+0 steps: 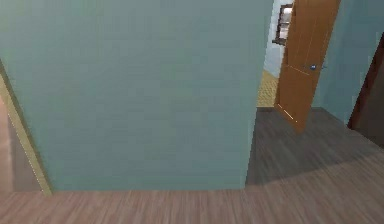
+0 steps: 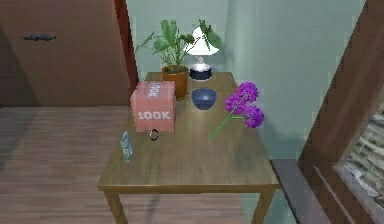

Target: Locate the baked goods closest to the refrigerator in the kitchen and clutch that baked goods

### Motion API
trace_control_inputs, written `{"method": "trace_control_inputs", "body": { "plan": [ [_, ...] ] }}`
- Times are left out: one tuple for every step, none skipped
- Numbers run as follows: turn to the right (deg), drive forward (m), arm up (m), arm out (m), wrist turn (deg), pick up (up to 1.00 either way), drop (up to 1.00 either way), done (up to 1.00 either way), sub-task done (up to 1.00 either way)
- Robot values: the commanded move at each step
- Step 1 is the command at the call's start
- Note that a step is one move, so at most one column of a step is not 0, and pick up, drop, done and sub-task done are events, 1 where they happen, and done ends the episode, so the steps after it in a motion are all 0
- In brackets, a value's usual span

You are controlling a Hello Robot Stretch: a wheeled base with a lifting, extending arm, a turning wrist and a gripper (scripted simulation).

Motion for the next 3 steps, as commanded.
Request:
{"method": "trace_control_inputs", "body": {
  "plan": [
    [-9.0, 0.0, 0.0, 0.0, 0.0, 0.0, 0.0, 0.0, 0.0],
    [0.0, 0.85, 0.0, 0.0, 0.0, 0.0, 0.0, 0.0, 0.0],
    [-45.0, 0.0, 0.0, 0.0, 0.0, 0.0, 0.0, 0.0, 0.0]
  ]
}}
